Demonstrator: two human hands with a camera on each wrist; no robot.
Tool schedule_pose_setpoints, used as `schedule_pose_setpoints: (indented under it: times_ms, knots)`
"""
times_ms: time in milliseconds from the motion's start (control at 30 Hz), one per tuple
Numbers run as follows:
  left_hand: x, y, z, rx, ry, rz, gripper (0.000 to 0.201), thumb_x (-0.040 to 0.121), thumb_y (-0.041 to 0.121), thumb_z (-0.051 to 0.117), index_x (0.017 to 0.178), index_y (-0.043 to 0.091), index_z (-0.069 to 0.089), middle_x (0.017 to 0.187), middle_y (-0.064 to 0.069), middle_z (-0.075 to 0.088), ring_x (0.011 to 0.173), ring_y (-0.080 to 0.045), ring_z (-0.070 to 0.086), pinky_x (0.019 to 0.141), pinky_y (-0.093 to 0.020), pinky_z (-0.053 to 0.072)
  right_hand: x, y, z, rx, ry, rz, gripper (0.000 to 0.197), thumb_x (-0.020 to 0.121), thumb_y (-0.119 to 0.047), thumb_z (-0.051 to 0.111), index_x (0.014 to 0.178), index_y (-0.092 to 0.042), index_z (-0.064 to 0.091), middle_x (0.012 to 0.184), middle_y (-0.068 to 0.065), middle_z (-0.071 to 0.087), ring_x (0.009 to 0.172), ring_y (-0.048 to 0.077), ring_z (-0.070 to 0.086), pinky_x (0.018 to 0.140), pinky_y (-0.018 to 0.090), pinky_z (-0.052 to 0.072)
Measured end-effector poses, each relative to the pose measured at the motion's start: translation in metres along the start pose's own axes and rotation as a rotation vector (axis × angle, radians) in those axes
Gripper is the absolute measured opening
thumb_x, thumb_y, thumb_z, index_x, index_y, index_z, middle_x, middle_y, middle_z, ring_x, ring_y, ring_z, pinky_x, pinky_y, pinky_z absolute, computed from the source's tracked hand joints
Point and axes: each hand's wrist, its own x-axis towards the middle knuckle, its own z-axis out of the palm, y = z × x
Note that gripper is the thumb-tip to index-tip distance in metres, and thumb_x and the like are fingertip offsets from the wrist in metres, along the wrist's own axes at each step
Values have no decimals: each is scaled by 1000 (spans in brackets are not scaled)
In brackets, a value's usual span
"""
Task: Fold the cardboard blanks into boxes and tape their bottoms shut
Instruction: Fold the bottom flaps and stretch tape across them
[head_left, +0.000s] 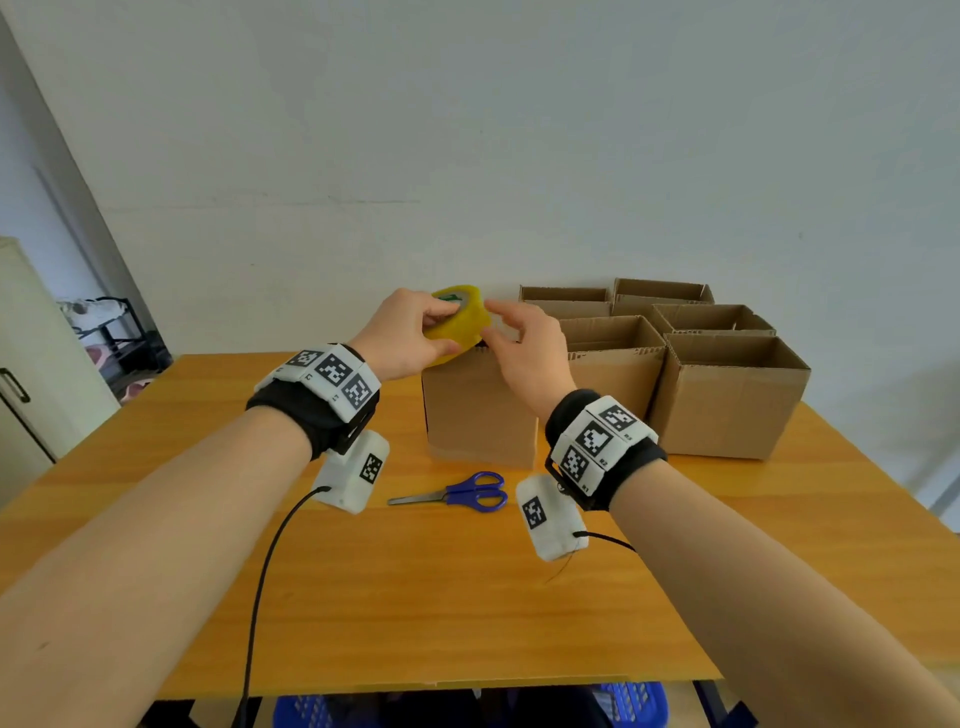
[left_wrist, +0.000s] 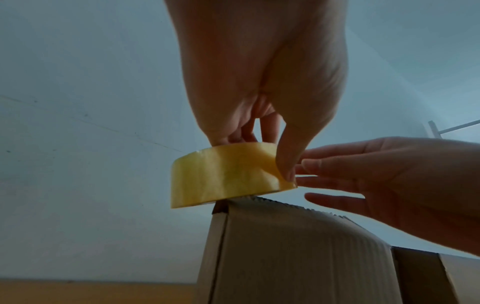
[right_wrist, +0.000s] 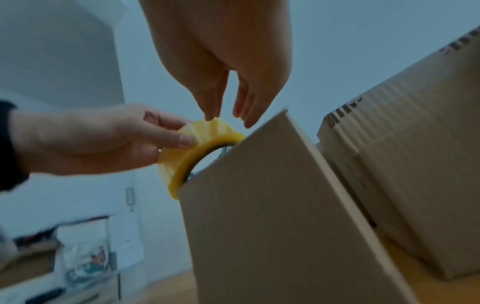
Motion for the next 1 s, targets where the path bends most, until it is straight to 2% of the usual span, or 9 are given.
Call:
schedule_pose_setpoints:
  times_ms: [100,200,300,433,567,733,867,933,1000]
  knots:
    - [1,2,1,7,-42,0,53,79,8,74,129,5,56,121,-13,62,112,-24,60,103,-33,43,0,4,2,-117,17,-118,26,92,-19,60,116,-12,69,126,3,60,110,20,58,94,33,48]
    - [2,5,2,55,-65,14,52,81,10,72,130,5,55,123,-12,61,114,-23,58,102,-32,43,0,2,4,-98,65,-140,22,89,-18,64,108,-9,72,118,4,64,100,18,61,89,34,50]
    - [1,7,4,93,-64,28,51,82,12,71,130,5,54,124,-12,61,114,-23,57,99,-28,42,2,0,5,-63,111,-93,17,87,-17,68,100,-9,74,108,3,67,95,12,59,84,24,47]
    - [-2,10,3,90,-57,40,50,83,11,71,130,5,55,115,-13,63,106,-22,58,96,-30,44,6,0,5,37,124,19,12,86,-18,68,96,-11,72,96,0,67,92,14,60,83,29,49]
    - [-2,8,2,108,-81,23,53,82,11,71,132,7,53,118,-12,61,108,-23,57,92,-24,41,7,1,6,18,4,42,16,94,-19,58,106,-9,62,99,3,60,88,12,54,73,21,41]
    - [-1,5,3,126,-106,-2,53,82,14,71,132,8,53,124,-11,61,109,-20,57,89,-19,37,9,3,3,-112,-126,5,16,99,-17,46,108,-7,55,109,10,56,93,17,52,83,31,45]
    - [1,4,3,109,-112,-23,54,82,13,72,133,9,53,130,-10,59,116,-21,56,96,-22,39,8,6,-1,-110,-160,-35,17,99,-15,45,109,-5,54,107,10,55,90,15,49,75,21,40]
    - [2,4,3,85,-107,-34,55,81,12,73,132,10,54,133,-8,57,120,-20,55,102,-25,39,7,7,-2,-81,-145,-53,16,98,-16,49,109,-6,56,103,6,57,89,12,50,67,12,38]
    - [1,5,2,57,-107,-36,54,80,10,73,131,10,55,134,-6,56,122,-20,53,105,-26,39,7,8,-2,-55,-127,-74,16,94,-16,57,107,-7,59,102,4,60,88,10,53,67,8,40]
